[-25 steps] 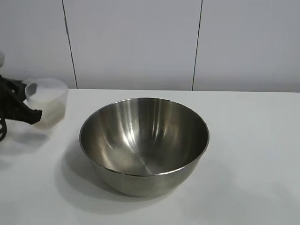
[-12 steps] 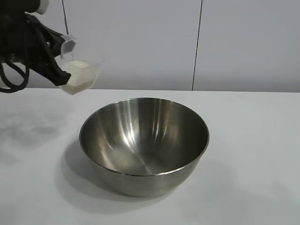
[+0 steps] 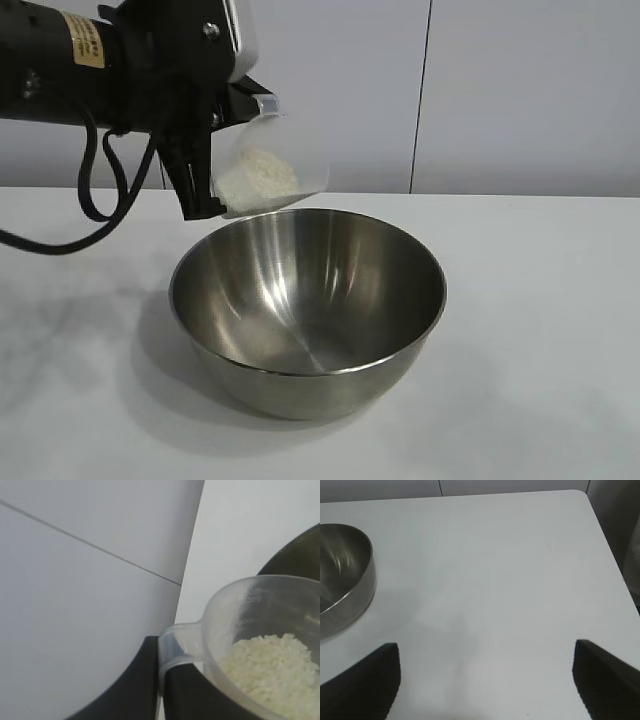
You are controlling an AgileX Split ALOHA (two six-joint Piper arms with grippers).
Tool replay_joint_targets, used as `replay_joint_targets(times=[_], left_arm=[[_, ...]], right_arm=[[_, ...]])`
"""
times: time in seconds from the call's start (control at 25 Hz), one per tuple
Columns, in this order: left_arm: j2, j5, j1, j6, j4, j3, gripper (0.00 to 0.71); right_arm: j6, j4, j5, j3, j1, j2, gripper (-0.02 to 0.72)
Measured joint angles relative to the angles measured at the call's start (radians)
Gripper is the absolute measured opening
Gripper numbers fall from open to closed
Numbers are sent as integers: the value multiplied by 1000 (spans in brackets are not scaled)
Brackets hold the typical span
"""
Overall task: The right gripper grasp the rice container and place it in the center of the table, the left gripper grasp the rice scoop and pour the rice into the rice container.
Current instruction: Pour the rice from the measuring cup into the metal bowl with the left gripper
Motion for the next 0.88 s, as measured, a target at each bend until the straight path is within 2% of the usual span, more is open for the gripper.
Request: replay_joint_targets(times=[0.4,0.6,0.88], left_arm=[[0,0,0,24,124,0,6],[16,0,-4,52,236,-3,6],[155,-55,-4,259,256,-56,6]], right_arm=[[0,0,-1,0,0,0,641],[0,0,-1,0,0,0,641],[0,0,-1,0,0,0,641]])
